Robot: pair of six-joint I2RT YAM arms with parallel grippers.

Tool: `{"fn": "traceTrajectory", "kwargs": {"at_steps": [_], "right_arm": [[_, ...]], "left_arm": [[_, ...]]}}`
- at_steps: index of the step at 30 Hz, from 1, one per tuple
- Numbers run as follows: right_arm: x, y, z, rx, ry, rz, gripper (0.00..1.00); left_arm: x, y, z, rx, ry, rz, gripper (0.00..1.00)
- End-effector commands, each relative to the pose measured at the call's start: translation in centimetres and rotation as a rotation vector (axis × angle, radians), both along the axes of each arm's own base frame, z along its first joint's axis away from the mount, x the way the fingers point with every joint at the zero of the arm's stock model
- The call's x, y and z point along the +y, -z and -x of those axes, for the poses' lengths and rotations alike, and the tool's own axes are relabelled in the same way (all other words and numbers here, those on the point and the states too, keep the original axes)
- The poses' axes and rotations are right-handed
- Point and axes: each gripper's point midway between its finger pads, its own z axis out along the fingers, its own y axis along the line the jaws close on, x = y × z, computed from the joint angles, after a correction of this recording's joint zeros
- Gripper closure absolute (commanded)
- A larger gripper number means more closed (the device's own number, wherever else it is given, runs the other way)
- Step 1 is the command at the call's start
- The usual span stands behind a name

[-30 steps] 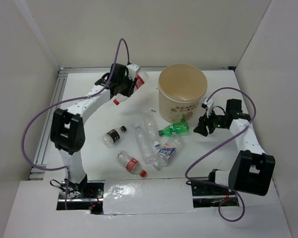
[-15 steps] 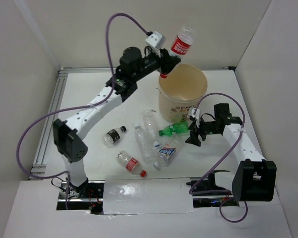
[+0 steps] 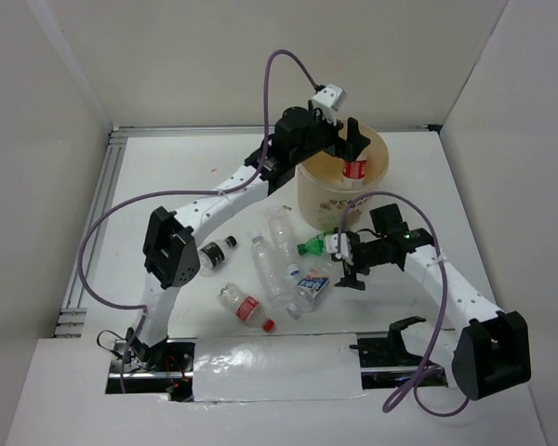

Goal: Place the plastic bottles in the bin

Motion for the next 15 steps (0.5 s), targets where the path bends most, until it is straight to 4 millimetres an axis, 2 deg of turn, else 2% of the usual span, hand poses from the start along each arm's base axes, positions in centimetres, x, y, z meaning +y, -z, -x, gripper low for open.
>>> {"fn": "traceTrajectory", "kwargs": {"at_steps": [1,2,3,4,6,7,8,10,11,12,13,14,15], "right_arm": [[2.2,0.3,-0.6,-0.153,-0.145,0.045,0.01],[2.6,0.7,-1.1,-0.176,-0.155,0.075,0.01],[3.0,0.9,-1.2,-0.208,-0.189,0.089,0.01],[3.9,1.1,-1.0,-0.222,-0.224,0.095,0.01],[4.4,2.1,-1.4,-0.26,-0.262,0.135,0.01],[5.1,2.4,-1.1,-0.277,-0.301,0.149,0.01],[5.3,2.8,-1.2,-0.289,-0.322,0.166,0.01],[5.1,4.9,-0.9,-0.308,-0.402,0.242,0.01],[5.2,5.6,-0.5,-0.311,-0.448,0.266,0.01],[4.6,7.2,0.1,-0.282,-0.481,0.309,0.02],[4.5,7.6,0.2,-0.295,-0.526,0.32,0.02],[4.5,8.2,0.7,-0.286,-0.566,0.33,0.05],[4.2,8.8,0.9,-0.276,-0.588,0.348,0.09]], "left_arm": [[3.9,-10.5,2.1,-0.169,-0.064,0.115,0.0],[4.7,-10.7,2.5,-0.167,-0.08,0.102,0.0],[6.9,-13.3,3.8,-0.199,-0.119,0.113,0.0],[7.7,-11.3,4.1,-0.155,-0.142,0.07,0.0],[10.4,-9.7,5.4,-0.097,-0.202,0.012,0.0],[12.9,-8.2,7.0,-0.06,-0.228,-0.013,0.0],[14.6,-7.0,7.7,-0.03,-0.255,-0.027,0.0],[17.6,-3.8,9.4,0.072,-0.314,-0.041,0.0],[19.8,-1.2,11.5,0.126,-0.339,-0.057,0.0],[21.9,0.4,11.7,0.175,-0.393,-0.054,0.0],[23.4,2.4,12.6,0.252,-0.431,-0.049,0.0],[24.7,6.0,13.5,0.312,-0.452,-0.089,0.0],[26.5,6.0,14.3,0.316,-0.484,-0.071,0.0]]}}
